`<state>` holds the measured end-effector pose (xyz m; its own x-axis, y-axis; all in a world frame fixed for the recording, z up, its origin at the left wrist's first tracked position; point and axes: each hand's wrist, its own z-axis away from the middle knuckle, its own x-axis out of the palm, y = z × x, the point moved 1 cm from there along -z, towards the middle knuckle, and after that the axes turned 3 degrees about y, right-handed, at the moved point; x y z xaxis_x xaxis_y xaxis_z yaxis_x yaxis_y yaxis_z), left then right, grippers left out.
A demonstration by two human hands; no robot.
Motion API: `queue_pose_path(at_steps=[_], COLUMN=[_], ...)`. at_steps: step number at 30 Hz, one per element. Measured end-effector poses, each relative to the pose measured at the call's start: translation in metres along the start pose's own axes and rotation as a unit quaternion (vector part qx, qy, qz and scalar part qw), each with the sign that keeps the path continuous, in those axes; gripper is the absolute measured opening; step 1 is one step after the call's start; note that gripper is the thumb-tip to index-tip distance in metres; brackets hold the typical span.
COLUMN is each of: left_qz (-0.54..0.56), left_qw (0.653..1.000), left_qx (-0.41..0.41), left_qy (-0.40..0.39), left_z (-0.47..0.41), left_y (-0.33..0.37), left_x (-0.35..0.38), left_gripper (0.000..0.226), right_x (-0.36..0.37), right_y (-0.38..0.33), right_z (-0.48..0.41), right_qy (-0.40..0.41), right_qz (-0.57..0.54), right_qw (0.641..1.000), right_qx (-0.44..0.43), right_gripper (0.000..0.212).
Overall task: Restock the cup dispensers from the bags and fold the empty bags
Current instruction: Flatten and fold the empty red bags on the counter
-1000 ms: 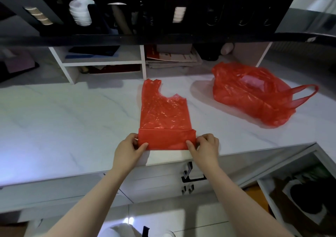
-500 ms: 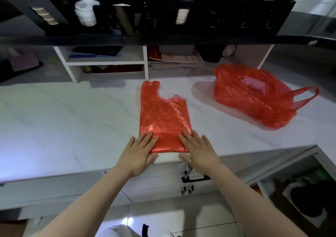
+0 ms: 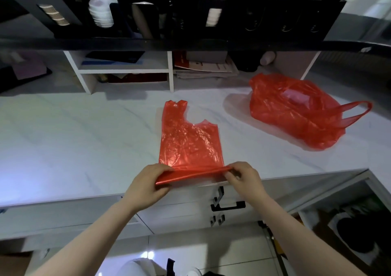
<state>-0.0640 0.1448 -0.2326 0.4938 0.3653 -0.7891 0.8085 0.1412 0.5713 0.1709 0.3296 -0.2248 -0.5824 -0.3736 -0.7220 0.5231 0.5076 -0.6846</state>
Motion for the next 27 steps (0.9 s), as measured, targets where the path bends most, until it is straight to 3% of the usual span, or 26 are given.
queue_pose_path(at_steps=[3, 5, 7, 9, 11, 17, 21, 24, 27], left_qz=[0.123, 0.135, 0.126, 0.101, 0.044, -0.112, -0.179, -0.184, -0.157], left_qw=[0.983, 0.974, 0.971, 0.974, 0.984, 0.986, 0.978, 0.983, 0.986], left_qx=[-0.131, -0.165, -0.175, -0.168, -0.137, -0.042, -0.01, -0.009, -0.039], left_qy=[0.043, 0.078, 0.101, 0.111, 0.107, 0.114, 0.104, 0.023, -0.027], left_z=[-0.007, -0.013, -0.017, -0.018, -0.017, -0.014, -0.013, -0.014, -0.013], left_y=[0.001, 0.002, 0.004, 0.006, 0.007, 0.015, 0.015, 0.013, 0.007], left_x=[-0.003, -0.002, -0.001, 0.003, 0.006, 0.011, 0.015, 0.023, 0.025], left_gripper=[0.038, 0.039, 0.05, 0.062, 0.065, 0.04, 0.024, 0.031, 0.051], right_x=[0.005, 0.01, 0.014, 0.016, 0.018, 0.021, 0.025, 0.032, 0.036], right_y=[-0.005, -0.011, -0.016, -0.019, -0.021, -0.024, -0.022, -0.016, -0.008], right_z=[-0.007, -0.011, -0.012, -0.011, -0.011, -0.014, -0.012, -0.005, -0.003], right_qy=[0.026, 0.04, 0.059, 0.073, 0.072, 0.062, 0.049, -0.043, -0.124], right_qz=[-0.022, -0.024, -0.03, -0.004, 0.035, 0.098, 0.171, 0.273, 0.319], right_qw=[0.996, 0.993, 0.992, 0.992, 0.993, 0.989, 0.982, 0.961, 0.936], right_qx=[0.079, 0.104, 0.112, 0.099, 0.087, 0.087, 0.063, -0.021, -0.083], right_gripper=[0.01, 0.009, 0.031, 0.04, 0.035, 0.034, 0.049, 0.072, 0.088])
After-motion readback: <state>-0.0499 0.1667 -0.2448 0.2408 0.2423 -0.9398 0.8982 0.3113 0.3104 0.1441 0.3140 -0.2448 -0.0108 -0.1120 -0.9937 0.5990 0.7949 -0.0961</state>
